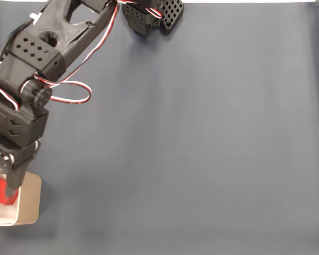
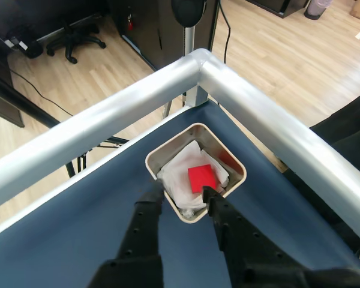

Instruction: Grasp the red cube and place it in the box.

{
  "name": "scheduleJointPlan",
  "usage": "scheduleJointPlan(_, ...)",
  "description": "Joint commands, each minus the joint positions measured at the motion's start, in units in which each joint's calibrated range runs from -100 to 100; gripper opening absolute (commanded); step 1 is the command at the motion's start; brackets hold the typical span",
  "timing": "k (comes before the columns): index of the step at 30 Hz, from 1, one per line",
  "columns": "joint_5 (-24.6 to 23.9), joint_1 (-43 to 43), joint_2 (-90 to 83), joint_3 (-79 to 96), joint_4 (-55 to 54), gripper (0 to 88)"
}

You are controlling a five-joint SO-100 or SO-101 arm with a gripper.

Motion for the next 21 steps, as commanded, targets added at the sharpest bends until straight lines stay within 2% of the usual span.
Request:
scheduleJointPlan(1,2.05,-1.09,-6.52,2.54,-0.42,0.9)
scheduleJointPlan(8,2.88,-3.86,-13.71,12.58,-3.04,0.0)
scheduleJointPlan(21,1.95,-16.65,-30.69,34.02,-7.96,0.0)
